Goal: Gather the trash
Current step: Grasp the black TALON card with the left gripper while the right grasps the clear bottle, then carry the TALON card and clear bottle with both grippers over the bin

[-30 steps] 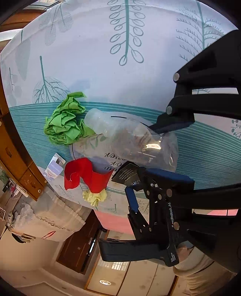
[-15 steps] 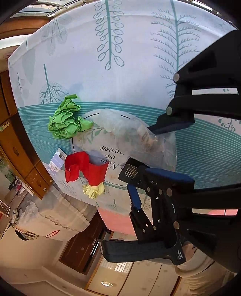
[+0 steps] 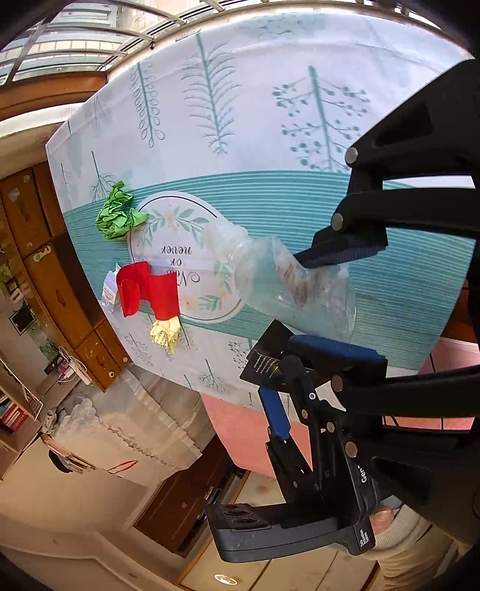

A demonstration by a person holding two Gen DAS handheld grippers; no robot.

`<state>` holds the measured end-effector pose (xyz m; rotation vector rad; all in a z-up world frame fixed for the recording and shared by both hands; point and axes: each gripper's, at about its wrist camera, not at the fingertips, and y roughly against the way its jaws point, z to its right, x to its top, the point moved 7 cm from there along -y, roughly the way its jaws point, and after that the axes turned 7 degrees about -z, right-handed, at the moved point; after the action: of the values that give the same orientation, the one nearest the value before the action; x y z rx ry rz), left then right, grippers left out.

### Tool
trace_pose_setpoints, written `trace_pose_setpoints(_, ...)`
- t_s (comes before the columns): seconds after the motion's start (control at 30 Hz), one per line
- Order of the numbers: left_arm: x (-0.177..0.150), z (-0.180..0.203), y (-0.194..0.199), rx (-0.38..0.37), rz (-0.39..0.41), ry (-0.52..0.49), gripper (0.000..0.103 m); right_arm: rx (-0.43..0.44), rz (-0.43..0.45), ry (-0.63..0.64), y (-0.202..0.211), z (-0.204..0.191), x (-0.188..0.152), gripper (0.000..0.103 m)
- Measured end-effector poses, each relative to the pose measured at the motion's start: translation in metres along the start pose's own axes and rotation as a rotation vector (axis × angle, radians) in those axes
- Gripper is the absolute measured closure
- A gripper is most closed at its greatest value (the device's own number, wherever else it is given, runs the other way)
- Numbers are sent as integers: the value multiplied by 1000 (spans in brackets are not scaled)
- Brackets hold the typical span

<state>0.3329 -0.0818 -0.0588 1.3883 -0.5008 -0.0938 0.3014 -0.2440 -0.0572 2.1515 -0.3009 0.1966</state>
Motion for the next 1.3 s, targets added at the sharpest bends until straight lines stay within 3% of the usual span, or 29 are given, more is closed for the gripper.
trace_pose_setpoints(0.37, -147, 7, 93, -118, 62, -58, 49, -77, 76, 17, 53, -83, -159, 70)
trace_pose_setpoints(0.73, -283, 36, 109, -175, -10, -66, 49, -145, -10, -3, 56, -110, -292, 70)
trace_pose_setpoints(1.0, -339, 54, 41, -180, -105, 7, 49, -158, -141, -37, 0, -64, -342, 69)
trace_pose_setpoints(1.3, -381, 51, -113, -129, -176, 75, 48, -175, -237, -61, -116, 42, -377, 69)
